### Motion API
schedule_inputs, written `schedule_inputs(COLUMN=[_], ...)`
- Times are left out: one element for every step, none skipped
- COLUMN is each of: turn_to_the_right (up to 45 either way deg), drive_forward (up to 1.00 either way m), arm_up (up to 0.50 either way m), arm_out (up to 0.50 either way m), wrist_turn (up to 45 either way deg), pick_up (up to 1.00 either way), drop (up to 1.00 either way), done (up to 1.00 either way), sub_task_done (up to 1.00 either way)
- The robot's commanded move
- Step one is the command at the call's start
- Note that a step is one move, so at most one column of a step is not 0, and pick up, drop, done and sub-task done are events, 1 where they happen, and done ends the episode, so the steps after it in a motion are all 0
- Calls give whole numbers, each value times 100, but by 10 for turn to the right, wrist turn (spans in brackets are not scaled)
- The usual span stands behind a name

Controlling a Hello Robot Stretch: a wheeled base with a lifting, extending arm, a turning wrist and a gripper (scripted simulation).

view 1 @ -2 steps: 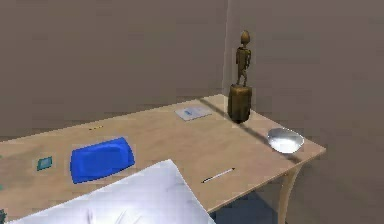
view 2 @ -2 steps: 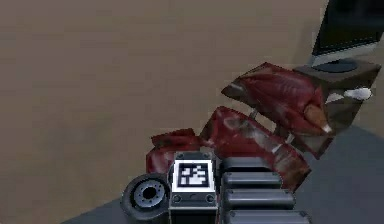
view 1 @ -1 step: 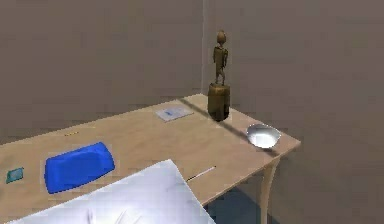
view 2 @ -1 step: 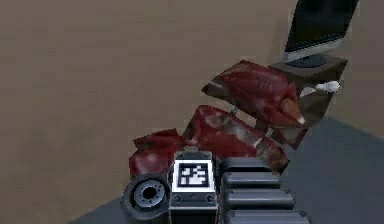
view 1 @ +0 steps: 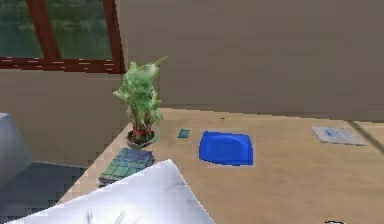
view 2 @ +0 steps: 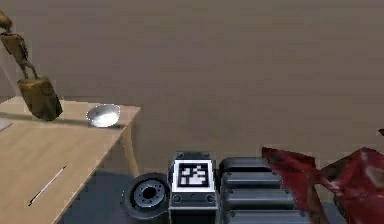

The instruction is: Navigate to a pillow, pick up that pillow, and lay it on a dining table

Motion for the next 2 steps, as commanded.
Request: schedule_inputs(turn_to_the_right=[-30,0], drive_forward=[0,20], arm_up=[0,0], arm_out=[0,0], wrist_turn=[0,0], pick_up=[0,0], drop=[0,0], done=[0,0], sub_task_done=[0,0])
